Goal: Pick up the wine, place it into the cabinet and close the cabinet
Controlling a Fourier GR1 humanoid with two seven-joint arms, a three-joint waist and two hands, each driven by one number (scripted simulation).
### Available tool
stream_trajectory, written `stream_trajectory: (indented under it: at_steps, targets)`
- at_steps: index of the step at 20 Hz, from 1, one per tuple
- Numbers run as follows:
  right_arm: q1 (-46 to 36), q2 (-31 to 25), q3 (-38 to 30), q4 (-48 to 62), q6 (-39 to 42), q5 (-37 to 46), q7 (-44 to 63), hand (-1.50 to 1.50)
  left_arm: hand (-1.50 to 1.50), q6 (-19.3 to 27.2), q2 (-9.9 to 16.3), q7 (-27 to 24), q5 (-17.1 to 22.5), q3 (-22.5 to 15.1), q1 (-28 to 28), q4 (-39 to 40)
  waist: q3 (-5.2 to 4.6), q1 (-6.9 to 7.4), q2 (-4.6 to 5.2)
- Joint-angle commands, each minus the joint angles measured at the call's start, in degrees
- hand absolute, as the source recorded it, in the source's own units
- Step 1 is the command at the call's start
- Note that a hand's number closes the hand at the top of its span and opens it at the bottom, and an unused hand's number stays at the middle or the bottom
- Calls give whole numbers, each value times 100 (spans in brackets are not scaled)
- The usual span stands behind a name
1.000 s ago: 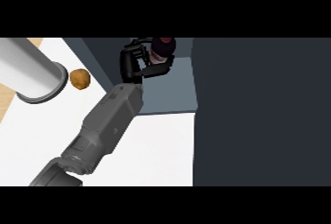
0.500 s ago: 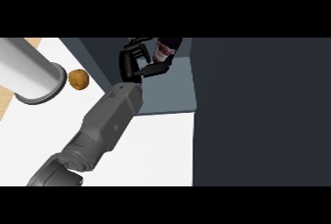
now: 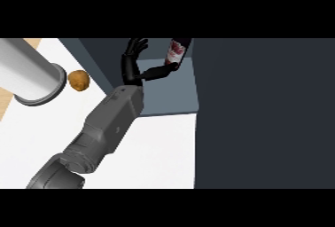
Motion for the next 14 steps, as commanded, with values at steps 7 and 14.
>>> stream_trajectory:
  at_steps: [7, 14]
  targets:
    - [-25, 20, 109, -570, -221, -96, 290, -150, -150, -45, 202, -104, -188, -2, 256, 290, -31, -8, 50]
    - [116, 50, 188, -246, 44, -76, -55, -150, -150, -28, 19, -692, -116, 179, 511, 151, -29, 7, 69]
